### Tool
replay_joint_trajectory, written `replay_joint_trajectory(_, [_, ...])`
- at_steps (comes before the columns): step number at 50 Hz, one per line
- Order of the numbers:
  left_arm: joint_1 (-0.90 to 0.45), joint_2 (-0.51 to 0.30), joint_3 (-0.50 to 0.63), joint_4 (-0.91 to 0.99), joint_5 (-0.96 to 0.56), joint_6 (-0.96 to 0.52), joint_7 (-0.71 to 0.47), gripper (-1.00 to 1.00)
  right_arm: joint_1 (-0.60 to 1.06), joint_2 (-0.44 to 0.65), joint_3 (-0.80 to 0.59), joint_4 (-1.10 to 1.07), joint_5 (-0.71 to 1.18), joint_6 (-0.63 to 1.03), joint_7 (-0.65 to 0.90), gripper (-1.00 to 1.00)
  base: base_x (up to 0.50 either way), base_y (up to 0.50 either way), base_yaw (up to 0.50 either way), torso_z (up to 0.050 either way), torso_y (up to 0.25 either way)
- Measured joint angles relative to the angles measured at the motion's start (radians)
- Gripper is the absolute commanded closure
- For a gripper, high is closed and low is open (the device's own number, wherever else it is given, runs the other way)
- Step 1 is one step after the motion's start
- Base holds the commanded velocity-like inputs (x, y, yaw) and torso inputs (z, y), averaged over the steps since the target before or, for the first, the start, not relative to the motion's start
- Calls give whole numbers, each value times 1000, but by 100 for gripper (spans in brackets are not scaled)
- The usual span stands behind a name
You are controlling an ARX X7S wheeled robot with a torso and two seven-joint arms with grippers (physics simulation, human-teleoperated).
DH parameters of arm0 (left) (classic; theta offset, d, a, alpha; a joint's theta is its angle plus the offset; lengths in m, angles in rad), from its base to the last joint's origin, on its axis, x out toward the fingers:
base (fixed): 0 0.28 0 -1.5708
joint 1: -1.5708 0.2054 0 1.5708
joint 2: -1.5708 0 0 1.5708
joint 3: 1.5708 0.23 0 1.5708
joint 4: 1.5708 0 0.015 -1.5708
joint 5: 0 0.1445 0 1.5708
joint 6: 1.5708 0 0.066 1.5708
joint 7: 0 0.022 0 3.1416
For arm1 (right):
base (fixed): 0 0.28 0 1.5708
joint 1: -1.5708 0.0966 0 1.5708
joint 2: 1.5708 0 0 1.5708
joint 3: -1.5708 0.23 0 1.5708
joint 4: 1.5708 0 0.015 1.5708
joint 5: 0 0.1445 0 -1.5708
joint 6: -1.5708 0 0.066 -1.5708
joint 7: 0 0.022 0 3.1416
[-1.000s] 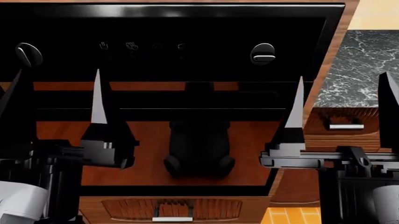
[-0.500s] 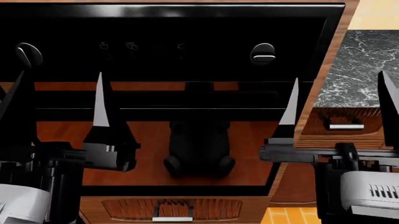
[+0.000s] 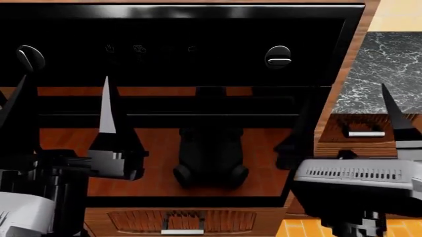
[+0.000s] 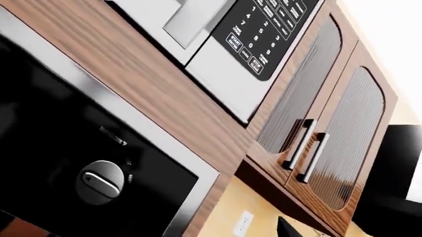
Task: Preheat the oven by turning the temperature knob.
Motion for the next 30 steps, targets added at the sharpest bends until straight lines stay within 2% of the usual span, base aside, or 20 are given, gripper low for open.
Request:
replay_joint_trajectory(12, [0, -7, 1, -4, -4, 3, -8, -100, -11, 28, -104, 55, -235, 7, -63, -100, 0, 0, 0, 0, 0])
replay_joint_trajectory(30, [-2, -18, 3, -5, -13, 4, -21, -100, 46, 78, -165, 192, -549, -20, -282, -100, 0, 0, 0, 0, 0])
